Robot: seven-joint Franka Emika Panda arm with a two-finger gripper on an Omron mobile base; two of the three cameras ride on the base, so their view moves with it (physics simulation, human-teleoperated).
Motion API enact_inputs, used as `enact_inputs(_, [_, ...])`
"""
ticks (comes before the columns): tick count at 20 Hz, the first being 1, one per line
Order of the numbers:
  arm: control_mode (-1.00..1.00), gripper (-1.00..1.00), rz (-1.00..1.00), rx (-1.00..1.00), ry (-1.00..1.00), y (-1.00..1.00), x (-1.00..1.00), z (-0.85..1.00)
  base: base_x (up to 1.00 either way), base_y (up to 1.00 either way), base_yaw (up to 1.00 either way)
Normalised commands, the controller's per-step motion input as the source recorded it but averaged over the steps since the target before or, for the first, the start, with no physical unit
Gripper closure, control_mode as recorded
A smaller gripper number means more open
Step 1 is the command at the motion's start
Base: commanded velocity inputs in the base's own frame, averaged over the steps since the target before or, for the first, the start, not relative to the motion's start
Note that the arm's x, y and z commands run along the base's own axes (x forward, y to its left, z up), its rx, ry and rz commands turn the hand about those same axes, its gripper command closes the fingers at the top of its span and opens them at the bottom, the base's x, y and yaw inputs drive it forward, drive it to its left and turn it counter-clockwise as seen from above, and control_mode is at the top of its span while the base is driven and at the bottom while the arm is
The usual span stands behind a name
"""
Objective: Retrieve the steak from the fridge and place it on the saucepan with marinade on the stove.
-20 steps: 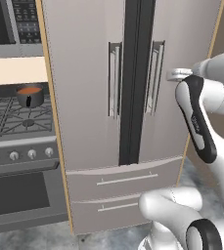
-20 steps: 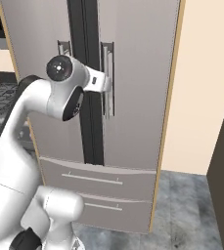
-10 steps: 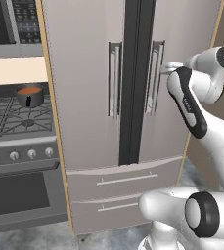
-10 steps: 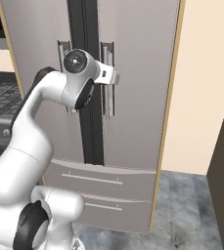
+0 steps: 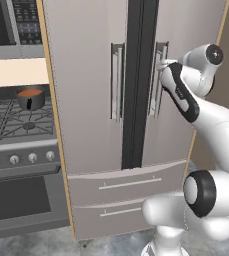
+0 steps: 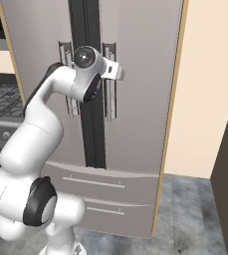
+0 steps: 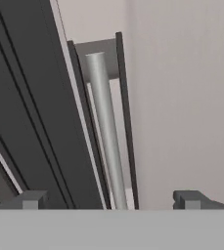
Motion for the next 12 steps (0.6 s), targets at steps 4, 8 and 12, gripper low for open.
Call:
enact_inputs(4, [-1.00,-1.00,0.00,0.00,0.00,0.00,0.67,-0.09,0.00,0.00,0.00])
enact_inputs(8, [-1.00,-1.00,0.00,0.00,0.00,0.00,0.71,-0.16,0.00,0.00,0.00])
enact_inputs(12, [-1.00,-1.00,0.00,0.00,0.00,0.00,0.69,-0.18,0.00,0.00,0.00])
